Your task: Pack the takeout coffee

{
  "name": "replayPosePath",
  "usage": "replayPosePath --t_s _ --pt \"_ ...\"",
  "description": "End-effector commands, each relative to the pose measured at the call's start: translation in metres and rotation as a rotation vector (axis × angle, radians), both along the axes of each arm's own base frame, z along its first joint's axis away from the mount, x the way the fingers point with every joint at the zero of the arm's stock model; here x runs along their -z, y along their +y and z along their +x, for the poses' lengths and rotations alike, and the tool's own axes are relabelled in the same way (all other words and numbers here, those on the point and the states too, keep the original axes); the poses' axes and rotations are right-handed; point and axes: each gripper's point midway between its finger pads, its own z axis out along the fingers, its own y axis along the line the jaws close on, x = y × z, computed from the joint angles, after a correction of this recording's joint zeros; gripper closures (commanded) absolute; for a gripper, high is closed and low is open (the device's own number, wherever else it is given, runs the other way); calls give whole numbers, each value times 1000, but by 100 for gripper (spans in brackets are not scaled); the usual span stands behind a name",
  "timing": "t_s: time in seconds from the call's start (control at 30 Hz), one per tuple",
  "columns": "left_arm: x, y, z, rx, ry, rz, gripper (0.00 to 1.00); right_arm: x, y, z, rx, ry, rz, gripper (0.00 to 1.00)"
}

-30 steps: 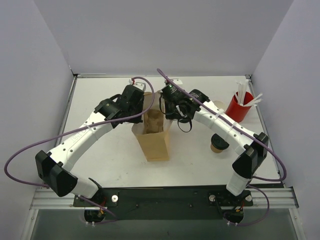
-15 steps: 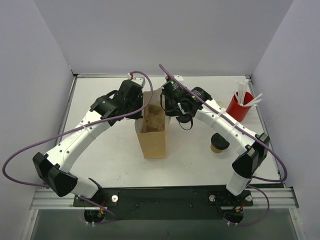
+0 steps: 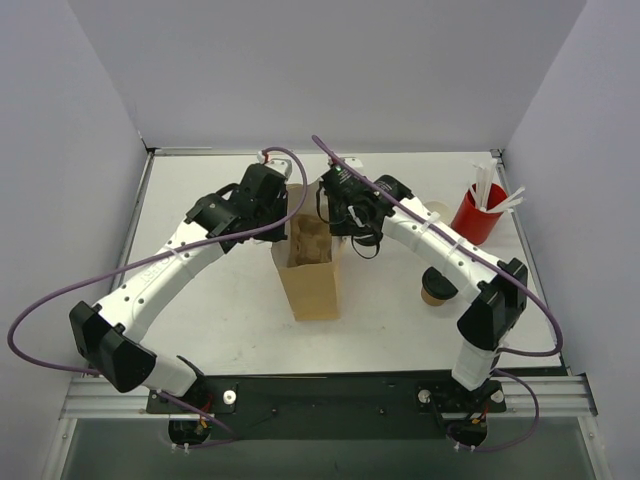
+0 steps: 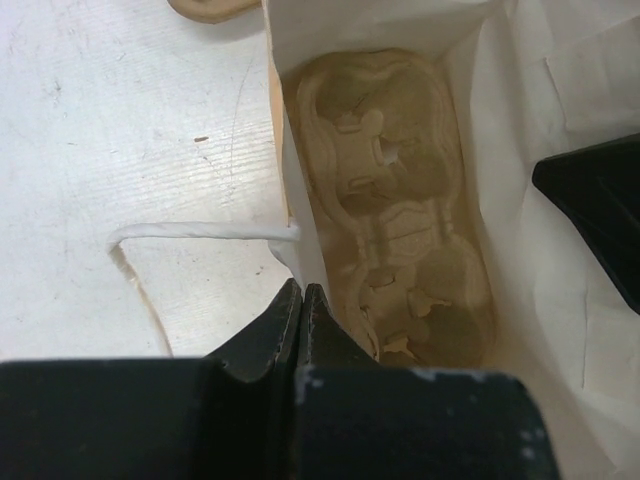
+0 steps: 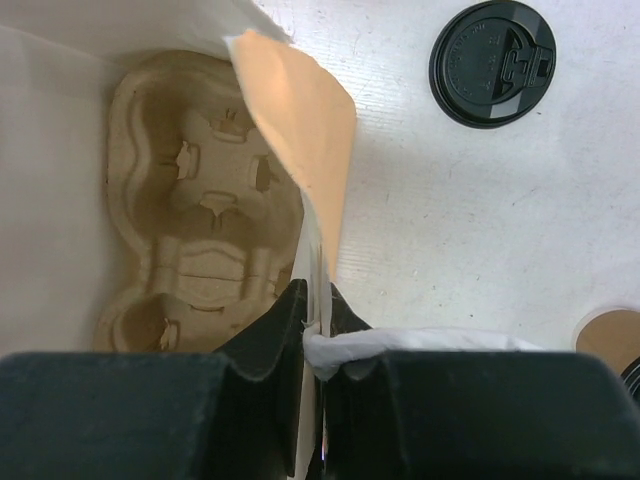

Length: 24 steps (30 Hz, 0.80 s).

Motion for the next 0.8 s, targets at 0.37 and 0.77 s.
replayPosePath --t_s 0.37,0.77 --pt "-77 -5 -13 45 -76 -117 100 -93 -9 -15 -25 -142 133 91" --pt "-2 -20 -15 69 29 -137 44 -28 0 -5 -42 -19 75 44"
